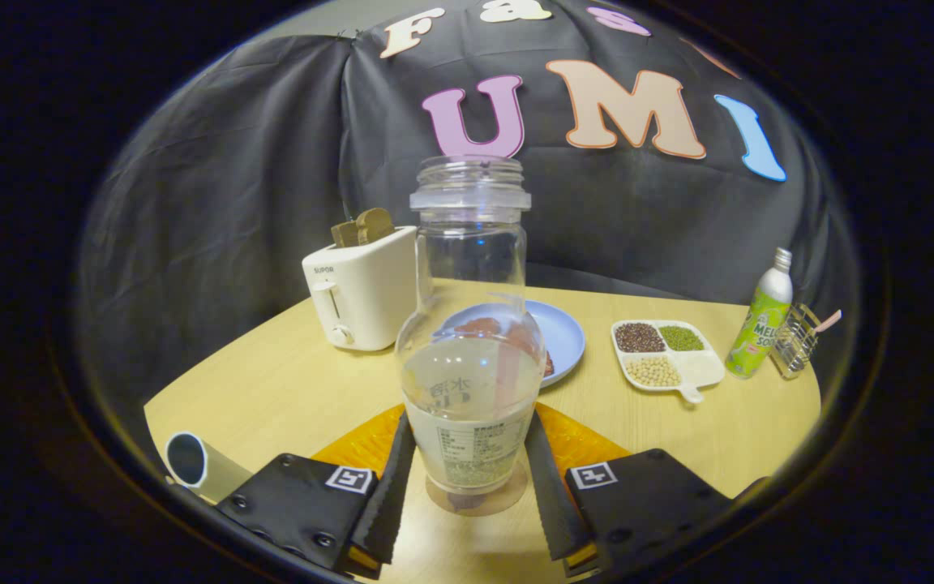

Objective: Take the bottle from table, then pour the juice into the cup, finally place the bottle on the coaster

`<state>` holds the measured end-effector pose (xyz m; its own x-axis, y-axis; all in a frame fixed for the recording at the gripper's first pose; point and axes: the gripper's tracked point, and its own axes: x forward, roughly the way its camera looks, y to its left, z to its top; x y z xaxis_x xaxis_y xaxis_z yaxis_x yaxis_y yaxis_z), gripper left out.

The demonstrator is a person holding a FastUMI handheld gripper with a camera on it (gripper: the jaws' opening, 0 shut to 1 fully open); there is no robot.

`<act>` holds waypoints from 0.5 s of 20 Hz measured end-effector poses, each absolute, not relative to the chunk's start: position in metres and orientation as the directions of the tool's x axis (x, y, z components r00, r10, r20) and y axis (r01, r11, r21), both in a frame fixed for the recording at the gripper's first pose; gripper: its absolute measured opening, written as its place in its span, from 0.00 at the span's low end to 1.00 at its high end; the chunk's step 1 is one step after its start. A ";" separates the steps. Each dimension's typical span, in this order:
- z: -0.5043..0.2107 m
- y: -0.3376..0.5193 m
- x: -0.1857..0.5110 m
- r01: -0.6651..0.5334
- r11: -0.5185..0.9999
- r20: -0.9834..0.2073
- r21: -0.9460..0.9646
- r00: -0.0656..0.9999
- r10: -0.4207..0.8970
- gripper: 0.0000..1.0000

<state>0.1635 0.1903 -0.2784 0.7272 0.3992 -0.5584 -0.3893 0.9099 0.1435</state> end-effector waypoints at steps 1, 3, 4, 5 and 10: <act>-0.283 0.189 0.164 -0.389 0.910 -0.560 0.140 0.727 0.397 0.73; -0.292 0.190 0.163 -0.390 0.911 -0.563 0.131 0.727 0.392 0.73; -0.295 0.190 0.162 -0.392 0.912 -0.564 0.123 0.729 0.389 0.73; -0.298 0.190 0.161 -0.395 0.912 -0.564 0.116 0.729 0.387 0.73; -0.308 0.192 0.153 -0.408 0.910 -0.559 0.077 0.738 0.378 0.74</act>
